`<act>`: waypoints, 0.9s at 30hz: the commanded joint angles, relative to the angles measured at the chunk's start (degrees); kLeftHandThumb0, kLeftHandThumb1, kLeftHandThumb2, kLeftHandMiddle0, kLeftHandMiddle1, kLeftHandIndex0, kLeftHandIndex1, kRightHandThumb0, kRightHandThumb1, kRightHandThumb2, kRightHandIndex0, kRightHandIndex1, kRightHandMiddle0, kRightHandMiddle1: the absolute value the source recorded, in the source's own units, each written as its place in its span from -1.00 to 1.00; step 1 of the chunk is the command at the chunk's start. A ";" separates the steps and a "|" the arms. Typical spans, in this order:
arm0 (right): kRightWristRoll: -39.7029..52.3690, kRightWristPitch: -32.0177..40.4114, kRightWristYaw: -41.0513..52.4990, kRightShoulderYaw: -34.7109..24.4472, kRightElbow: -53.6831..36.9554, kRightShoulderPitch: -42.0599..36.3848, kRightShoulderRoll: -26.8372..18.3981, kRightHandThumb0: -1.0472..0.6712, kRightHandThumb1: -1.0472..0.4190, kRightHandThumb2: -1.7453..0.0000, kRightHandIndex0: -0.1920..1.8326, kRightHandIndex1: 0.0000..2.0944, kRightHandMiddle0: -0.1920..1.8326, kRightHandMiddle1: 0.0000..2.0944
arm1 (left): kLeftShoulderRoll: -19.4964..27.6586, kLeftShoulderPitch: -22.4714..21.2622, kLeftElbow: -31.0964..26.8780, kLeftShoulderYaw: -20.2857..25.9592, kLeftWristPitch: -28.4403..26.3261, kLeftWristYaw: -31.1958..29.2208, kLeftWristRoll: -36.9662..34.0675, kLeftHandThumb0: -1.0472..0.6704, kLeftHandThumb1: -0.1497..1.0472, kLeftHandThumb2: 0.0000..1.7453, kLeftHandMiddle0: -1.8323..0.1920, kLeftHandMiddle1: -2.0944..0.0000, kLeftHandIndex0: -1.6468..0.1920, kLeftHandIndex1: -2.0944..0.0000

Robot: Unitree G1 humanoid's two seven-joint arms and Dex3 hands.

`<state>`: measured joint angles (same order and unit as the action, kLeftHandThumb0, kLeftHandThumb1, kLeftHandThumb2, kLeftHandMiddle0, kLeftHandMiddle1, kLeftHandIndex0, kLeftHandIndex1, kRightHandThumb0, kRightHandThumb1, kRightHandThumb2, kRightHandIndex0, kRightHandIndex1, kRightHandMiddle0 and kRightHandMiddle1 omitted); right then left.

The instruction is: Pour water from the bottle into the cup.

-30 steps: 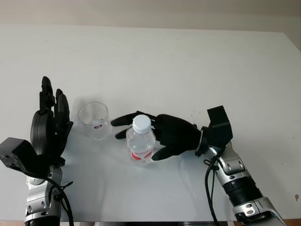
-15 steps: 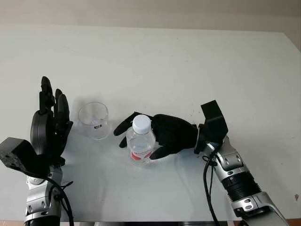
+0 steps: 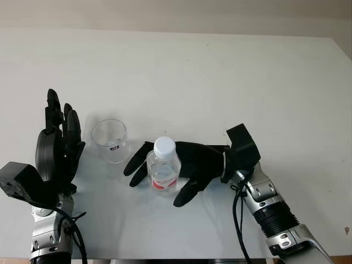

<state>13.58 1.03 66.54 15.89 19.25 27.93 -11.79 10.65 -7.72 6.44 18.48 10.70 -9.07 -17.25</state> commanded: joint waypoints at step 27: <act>-13.39 -27.84 -23.40 2.56 -4.75 -8.82 3.35 -0.20 -0.99 0.86 1.00 1.00 1.00 1.00 | -0.12 -1.39 1.08 0.11 1.78 -0.07 0.08 -0.59 1.00 -0.42 0.97 0.95 1.00 0.96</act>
<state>0.97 -25.72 44.02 18.00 15.31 19.89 -8.47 10.37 -8.39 7.25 18.50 11.82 -9.11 -17.25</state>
